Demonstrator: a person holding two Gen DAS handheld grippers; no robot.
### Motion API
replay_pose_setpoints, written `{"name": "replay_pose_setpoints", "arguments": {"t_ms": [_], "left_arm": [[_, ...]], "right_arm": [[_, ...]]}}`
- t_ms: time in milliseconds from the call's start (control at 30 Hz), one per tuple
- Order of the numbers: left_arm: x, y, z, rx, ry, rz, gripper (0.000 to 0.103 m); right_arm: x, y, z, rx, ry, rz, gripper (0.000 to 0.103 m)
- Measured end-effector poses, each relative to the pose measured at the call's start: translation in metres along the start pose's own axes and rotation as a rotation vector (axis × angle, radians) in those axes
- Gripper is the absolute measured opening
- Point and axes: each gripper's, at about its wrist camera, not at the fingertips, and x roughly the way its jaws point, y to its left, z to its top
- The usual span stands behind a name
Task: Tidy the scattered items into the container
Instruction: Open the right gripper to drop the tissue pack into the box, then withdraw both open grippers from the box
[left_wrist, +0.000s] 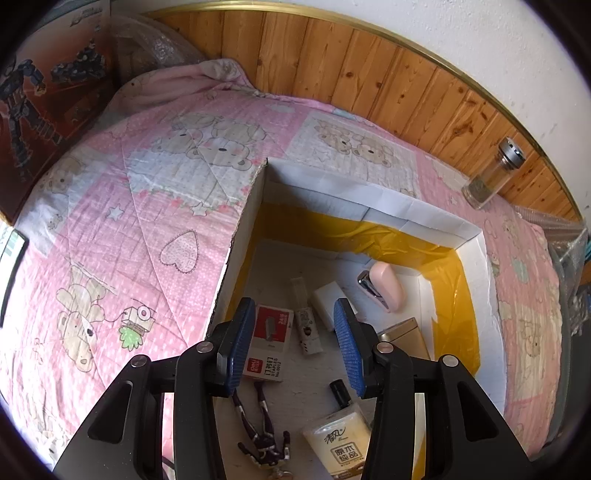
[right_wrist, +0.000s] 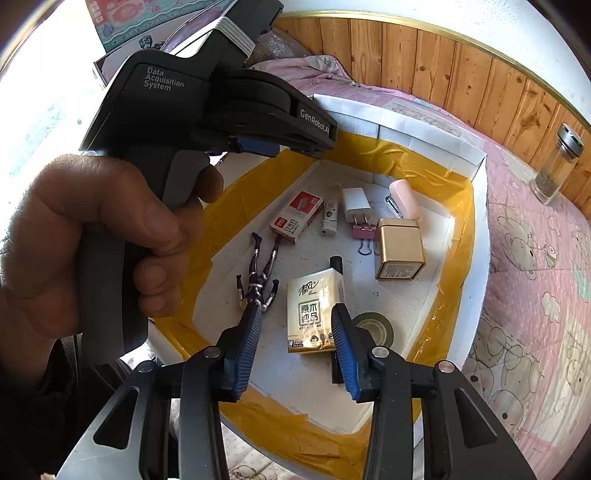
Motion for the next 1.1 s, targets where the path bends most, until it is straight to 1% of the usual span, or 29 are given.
{"name": "replay_pose_setpoints", "arguments": {"t_ms": [67,300,400,500,633,733,900,967,1067,1100], "left_arm": [[-0.003,-0.001,0.0,0.006,-0.012,0.009,0.047],[-0.018,-0.006,0.0,0.039,-0.077,0.034,0.047],[-0.027,-0.008,-0.002,0.049,-0.103,0.041,0.047],[-0.037,-0.01,-0.006,0.061,-0.132,0.049,0.047],[-0.05,-0.01,-0.014,0.04,-0.149,0.014,0.047],[-0.06,-0.012,-0.024,-0.001,-0.159,-0.04,0.047],[-0.07,-0.027,-0.051,0.028,-0.164,-0.066,0.047],[-0.075,-0.031,-0.06,0.034,-0.169,-0.075,0.049],[-0.083,-0.033,-0.069,0.036,-0.19,-0.063,0.059],[-0.085,-0.034,-0.072,0.037,-0.194,-0.059,0.06]], "right_arm": [[-0.001,-0.001,-0.001,0.006,-0.002,0.002,0.047],[-0.007,-0.004,-0.006,0.018,-0.01,0.002,0.048],[-0.016,-0.005,-0.007,0.005,-0.029,-0.028,0.05],[-0.026,-0.006,-0.01,-0.011,-0.049,-0.069,0.054],[-0.034,-0.009,-0.015,-0.019,-0.055,-0.103,0.056],[-0.038,-0.011,-0.019,-0.021,-0.055,-0.12,0.057],[-0.047,-0.012,-0.025,-0.022,-0.057,-0.147,0.057],[-0.051,-0.012,-0.028,-0.025,-0.059,-0.152,0.058],[-0.054,-0.013,-0.032,-0.032,-0.06,-0.168,0.061],[-0.055,-0.013,-0.034,-0.031,-0.059,-0.169,0.061]]}}
